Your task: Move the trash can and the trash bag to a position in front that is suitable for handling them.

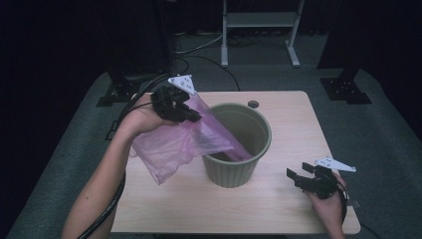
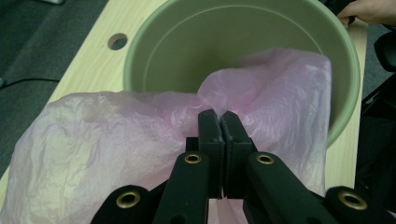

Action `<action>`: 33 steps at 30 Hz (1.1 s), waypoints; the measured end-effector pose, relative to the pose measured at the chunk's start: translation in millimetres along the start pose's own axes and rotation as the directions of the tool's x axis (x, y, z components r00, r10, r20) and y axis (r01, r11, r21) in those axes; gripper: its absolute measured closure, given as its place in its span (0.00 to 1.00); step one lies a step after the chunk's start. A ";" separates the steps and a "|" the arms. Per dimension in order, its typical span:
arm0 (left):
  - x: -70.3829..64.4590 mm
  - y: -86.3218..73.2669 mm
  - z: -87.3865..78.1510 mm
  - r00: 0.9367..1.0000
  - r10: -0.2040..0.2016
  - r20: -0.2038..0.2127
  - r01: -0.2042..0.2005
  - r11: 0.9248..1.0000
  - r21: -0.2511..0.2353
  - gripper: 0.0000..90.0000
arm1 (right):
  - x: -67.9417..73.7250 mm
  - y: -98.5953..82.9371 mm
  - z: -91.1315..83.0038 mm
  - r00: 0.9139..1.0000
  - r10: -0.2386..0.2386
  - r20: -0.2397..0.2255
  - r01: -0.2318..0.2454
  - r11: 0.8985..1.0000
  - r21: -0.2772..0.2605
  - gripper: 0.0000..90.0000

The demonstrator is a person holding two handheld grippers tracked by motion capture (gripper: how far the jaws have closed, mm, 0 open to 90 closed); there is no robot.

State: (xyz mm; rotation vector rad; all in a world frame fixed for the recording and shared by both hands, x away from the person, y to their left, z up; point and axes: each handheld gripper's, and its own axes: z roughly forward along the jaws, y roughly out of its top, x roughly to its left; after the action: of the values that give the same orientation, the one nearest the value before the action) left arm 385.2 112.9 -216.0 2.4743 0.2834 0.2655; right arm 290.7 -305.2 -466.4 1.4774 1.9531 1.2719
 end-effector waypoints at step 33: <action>-5.3 -47.7 -23.6 0.993 -0.097 0.062 0.108 0.968 -0.226 0.50 | 25.8 73.1 -25.3 0.966 -0.099 -0.240 0.088 0.994 -0.059 0.29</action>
State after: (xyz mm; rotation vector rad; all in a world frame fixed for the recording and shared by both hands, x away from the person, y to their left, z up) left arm 367.4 162.1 -227.2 2.2278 0.3388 0.1808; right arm 303.1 -290.0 -387.3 1.2400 2.1007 1.5052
